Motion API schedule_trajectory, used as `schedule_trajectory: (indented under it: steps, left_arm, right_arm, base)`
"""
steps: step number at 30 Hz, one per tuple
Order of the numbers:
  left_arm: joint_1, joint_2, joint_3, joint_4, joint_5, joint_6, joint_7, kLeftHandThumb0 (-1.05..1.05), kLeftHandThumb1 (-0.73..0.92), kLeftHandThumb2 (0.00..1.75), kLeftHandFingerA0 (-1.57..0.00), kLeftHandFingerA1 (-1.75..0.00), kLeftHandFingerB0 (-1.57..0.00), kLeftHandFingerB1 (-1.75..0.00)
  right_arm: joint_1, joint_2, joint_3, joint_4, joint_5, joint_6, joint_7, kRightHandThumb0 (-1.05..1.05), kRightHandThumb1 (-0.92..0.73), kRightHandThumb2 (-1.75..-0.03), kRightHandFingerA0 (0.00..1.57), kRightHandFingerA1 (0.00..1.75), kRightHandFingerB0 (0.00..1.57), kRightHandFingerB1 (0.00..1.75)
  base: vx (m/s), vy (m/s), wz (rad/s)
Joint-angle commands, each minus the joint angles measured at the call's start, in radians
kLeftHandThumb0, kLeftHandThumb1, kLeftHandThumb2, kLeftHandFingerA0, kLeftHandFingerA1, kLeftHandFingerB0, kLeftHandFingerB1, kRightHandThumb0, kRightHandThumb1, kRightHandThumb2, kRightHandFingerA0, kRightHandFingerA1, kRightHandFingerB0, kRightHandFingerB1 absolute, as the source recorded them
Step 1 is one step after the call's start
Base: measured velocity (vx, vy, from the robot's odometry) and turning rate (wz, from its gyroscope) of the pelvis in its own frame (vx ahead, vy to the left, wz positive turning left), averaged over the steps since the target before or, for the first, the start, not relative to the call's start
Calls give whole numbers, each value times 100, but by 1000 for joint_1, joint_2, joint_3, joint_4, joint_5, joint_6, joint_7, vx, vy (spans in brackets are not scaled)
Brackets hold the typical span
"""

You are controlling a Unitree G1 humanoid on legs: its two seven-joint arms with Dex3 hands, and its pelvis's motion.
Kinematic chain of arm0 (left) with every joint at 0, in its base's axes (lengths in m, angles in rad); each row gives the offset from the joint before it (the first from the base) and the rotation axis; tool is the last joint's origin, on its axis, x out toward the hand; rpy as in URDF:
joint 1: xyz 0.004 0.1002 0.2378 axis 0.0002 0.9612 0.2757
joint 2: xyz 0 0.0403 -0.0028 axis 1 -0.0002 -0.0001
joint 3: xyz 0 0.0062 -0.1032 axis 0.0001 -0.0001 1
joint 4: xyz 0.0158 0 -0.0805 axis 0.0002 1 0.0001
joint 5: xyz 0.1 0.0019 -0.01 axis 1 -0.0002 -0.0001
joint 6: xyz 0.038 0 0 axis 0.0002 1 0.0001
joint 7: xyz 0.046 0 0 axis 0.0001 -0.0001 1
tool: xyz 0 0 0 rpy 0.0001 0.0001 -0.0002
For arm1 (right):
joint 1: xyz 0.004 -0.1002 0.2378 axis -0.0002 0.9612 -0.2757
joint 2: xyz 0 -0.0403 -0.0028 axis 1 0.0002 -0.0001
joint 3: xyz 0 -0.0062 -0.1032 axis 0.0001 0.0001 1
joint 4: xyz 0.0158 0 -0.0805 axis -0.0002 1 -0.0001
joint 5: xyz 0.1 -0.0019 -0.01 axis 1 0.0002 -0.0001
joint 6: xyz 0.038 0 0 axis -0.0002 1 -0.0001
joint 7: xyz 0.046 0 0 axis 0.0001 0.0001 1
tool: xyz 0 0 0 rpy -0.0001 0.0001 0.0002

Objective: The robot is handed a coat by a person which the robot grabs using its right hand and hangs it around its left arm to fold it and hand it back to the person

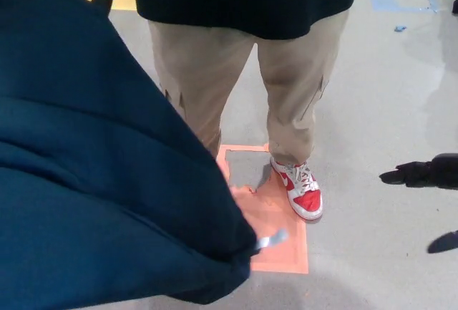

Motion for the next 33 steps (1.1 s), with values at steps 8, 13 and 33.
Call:
schedule_trajectory:
  steps: [8,13,33]
  left_arm:
    - [-35,19,-1,-34,-14,-18,-14,-68,78,63,-16,-29,-21,-30]
    - [-23,-5,3,-65,-33,1,-33,-66,75,64,-19,-31,-17,-29]
    - [134,-26,-9,-269,-54,33,-97,-70,56,92,-3,-38,-3,-36]
  right_arm:
    - [-45,-77,44,-18,-190,-97,39,-77,-43,-77,0,0,0,0]
    - [-28,26,78,197,-282,32,-99,-88,-66,-93,0,3,0,0]
    - [40,462,-23,1014,-180,170,-556,-46,-74,-62,29,32,40,34]
  base:
    - [0,0,0]
    - [0,0,0]
    - [0,0,0]
